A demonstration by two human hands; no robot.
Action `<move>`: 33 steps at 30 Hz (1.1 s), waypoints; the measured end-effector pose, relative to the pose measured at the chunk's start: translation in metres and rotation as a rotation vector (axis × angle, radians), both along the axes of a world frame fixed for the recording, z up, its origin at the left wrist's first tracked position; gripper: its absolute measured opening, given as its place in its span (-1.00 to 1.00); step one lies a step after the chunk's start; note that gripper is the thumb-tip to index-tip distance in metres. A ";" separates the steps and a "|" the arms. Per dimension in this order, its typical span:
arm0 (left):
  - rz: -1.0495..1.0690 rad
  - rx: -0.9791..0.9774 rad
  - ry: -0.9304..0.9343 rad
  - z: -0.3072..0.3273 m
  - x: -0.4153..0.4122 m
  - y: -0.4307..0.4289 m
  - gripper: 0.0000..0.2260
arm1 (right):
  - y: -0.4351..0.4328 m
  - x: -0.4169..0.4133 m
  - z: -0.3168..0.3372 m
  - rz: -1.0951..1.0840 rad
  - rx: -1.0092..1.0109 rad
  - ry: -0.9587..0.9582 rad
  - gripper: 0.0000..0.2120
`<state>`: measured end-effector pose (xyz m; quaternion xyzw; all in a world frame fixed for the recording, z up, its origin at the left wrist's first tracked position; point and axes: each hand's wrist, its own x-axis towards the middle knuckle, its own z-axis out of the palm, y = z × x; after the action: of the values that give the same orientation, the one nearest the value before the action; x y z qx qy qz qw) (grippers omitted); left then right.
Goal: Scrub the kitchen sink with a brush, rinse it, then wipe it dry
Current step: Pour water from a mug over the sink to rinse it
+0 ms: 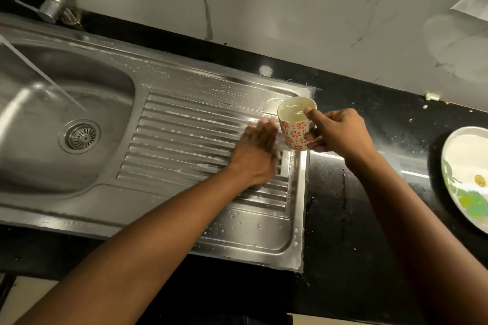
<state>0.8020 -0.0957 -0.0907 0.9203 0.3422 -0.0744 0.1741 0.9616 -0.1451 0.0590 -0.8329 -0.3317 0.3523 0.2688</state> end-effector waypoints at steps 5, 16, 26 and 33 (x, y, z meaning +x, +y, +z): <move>-0.085 0.064 0.018 0.000 0.014 0.002 -0.40 | 0.017 0.011 -0.004 0.124 -0.029 -0.126 -0.58; 0.075 -0.016 0.041 -0.002 0.057 0.021 -0.38 | 0.045 0.035 -0.008 0.162 -0.031 -0.021 -0.70; 0.107 -0.076 -0.021 0.000 0.100 0.036 -0.38 | 0.068 0.086 0.007 0.143 -0.023 0.076 -0.69; 0.161 -0.024 -0.035 -0.004 0.116 0.042 -0.37 | 0.086 0.097 0.002 0.257 -0.059 -0.059 -0.66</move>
<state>0.9180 -0.0536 -0.0942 0.8888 0.4112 -0.0484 0.1965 1.0591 -0.0591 0.0606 -0.8010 -0.4328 0.3688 0.1871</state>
